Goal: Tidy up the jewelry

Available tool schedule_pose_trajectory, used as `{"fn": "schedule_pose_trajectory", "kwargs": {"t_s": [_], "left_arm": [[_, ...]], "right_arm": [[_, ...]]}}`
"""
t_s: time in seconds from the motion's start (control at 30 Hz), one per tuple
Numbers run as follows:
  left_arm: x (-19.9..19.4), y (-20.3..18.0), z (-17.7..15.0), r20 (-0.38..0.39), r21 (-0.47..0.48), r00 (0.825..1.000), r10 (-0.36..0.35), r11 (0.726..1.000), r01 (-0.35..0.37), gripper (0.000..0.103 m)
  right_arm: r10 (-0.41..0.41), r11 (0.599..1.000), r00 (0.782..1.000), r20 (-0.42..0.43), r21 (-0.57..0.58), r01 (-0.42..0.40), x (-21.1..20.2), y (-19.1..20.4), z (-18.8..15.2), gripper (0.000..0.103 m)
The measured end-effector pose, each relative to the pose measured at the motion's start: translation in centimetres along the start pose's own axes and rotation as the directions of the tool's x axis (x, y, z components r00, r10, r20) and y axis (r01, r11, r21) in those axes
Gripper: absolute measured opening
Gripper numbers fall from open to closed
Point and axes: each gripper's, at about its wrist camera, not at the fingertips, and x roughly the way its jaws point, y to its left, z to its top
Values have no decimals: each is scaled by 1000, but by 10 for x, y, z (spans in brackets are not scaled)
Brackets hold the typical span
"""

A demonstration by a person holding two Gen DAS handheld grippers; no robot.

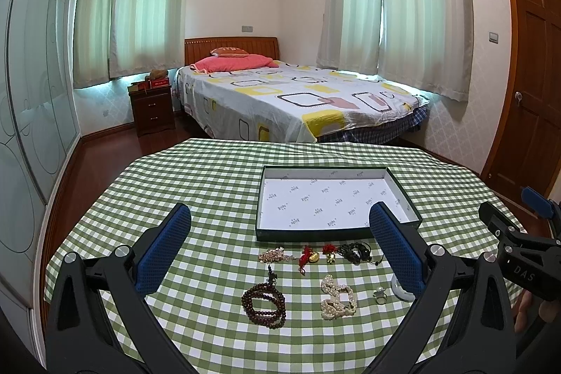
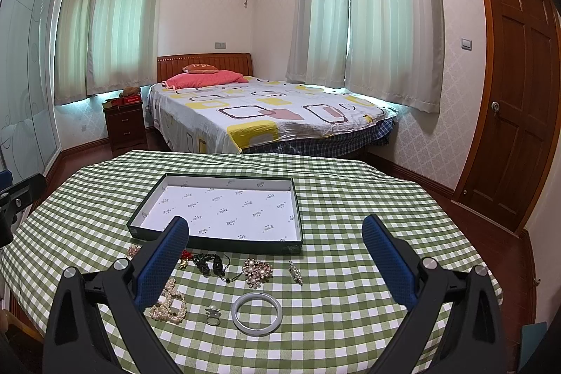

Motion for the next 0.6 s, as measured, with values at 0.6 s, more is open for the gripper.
{"fn": "schedule_pose_trajectory", "kwargs": {"t_s": [0.6], "left_arm": [[97, 26, -68, -210, -1, 977, -40, 999, 41, 99]], "right_arm": [[5, 1000, 996, -94, -8, -6, 64, -16, -60, 97]]}}
